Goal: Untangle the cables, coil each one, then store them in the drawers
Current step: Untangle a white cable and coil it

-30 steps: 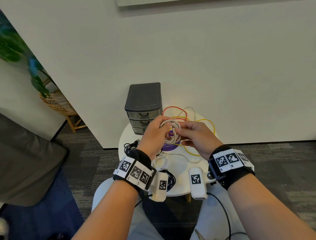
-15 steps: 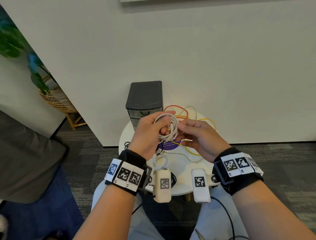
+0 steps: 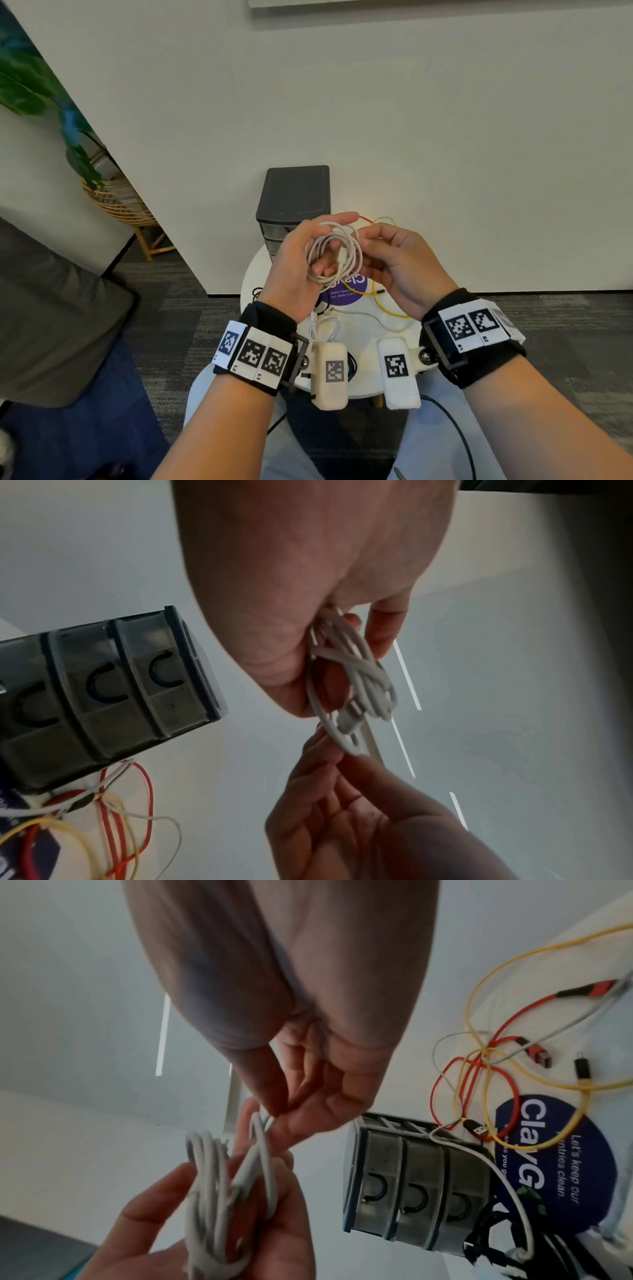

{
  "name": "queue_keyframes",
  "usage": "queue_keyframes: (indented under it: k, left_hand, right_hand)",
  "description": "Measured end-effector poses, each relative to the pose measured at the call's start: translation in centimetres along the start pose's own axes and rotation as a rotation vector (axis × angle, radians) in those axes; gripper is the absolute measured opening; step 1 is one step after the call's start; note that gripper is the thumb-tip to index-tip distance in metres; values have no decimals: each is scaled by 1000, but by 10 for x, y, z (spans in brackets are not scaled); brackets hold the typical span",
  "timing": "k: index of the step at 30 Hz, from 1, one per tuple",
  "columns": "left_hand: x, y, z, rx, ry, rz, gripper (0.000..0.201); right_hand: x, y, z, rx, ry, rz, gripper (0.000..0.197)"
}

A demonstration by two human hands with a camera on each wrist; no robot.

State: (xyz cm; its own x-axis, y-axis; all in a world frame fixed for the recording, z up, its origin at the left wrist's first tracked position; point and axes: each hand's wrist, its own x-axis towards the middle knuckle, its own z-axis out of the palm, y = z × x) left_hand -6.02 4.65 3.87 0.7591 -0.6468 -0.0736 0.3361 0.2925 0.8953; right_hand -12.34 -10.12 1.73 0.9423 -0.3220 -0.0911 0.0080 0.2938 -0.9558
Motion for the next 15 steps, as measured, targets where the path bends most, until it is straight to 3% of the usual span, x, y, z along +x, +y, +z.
queue_keyframes:
  k: [6, 10, 15]
  left_hand:
    - [7, -1, 5, 188, 106, -10, 28]
    - [4, -6, 1, 284, 48, -11, 35]
    - [3, -4, 0, 243, -10, 35, 46]
  right_hand:
    - [4, 0, 10, -49, 98, -53, 9]
    - [4, 0, 10, -67, 39, 48, 15]
    - [-1, -5, 7, -89, 9, 100, 30]
